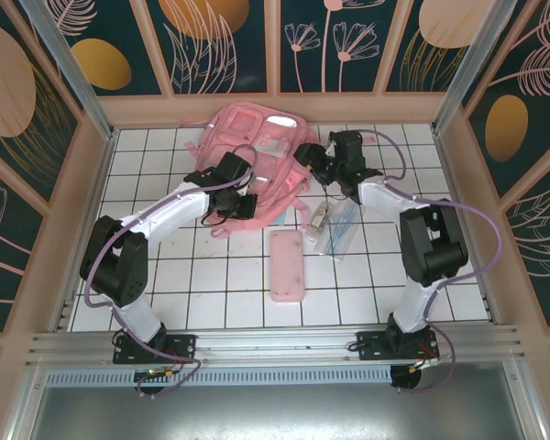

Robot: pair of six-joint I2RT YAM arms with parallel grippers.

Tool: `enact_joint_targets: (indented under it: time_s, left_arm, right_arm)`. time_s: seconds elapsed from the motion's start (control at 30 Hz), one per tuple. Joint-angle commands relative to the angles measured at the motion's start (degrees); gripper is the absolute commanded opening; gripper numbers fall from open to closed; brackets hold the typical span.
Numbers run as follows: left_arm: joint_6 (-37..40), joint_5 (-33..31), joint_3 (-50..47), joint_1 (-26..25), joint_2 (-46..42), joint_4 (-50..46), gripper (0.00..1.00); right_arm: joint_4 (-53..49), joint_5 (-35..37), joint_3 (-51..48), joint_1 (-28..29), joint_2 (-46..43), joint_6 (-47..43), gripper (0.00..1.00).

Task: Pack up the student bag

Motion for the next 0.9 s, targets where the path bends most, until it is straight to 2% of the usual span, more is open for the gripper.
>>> enact_joint_targets:
  time_s: [0.0,0.03,0.17,0.23,0.47,0.6,0.67,0.7,0.73,0.83,0.87]
  left_arm:
    - [-1.38,-4.47,2.16,0.38,-2.83,1.70,0.00]
    - [-1.55,-5.68,2.27,0.41,-2.83,1.70,0.03]
    - [-2.11,-7.94,1.86,0.42,-2.92,2.11,0.42]
    - [-2.02,-9.43,1.58,0.39,-2.83,2.03,0.51]
    - [0.97,-17.27,-1.19,0.82,-2.26,4.65,0.64]
    - [0.01,-13.61,-5.33,3.17,-1.15,9.25,0.64]
    - [-0.54,-10.67,-7.70,3.71,-0.90,11.39,0.59]
    - [-0.65,-9.35,-8.74,3.68,-0.92,12.14,0.56]
    - [-1.00,-7.94,-9.93,3.73,-1.09,13.09,0.53]
    - [-2.81,-2.32,-14.74,3.63,-2.48,17.85,0.40]
    - [-3.67,-0.83,-16.24,3.63,-3.04,19.26,0.38]
  right_arm:
    - [3.70,-1.42,-4.11,2.57,-0.35,2.70,0.66]
    - [5.21,-1.77,-4.37,3.52,0.44,3.53,0.66]
    - [10.96,-3.18,-3.70,6.36,5.22,7.49,0.66]
    - [13.46,-3.47,-2.99,7.31,7.76,9.52,0.66]
    - [16.03,-1.02,-1.64,8.71,14.75,13.88,0.63]
    - [12.55,2.83,-0.75,9.17,15.37,12.05,0.63]
    - [13.01,3.24,-0.28,9.26,16.20,11.85,0.61]
    - [14.14,2.66,-0.04,9.26,16.92,12.17,0.54]
    - [15.95,1.49,0.19,9.26,17.68,12.82,0.43]
    - [20.80,-1.60,0.45,8.77,18.51,15.69,0.03]
    - [22.40,-2.71,0.33,8.38,18.27,16.66,0.00]
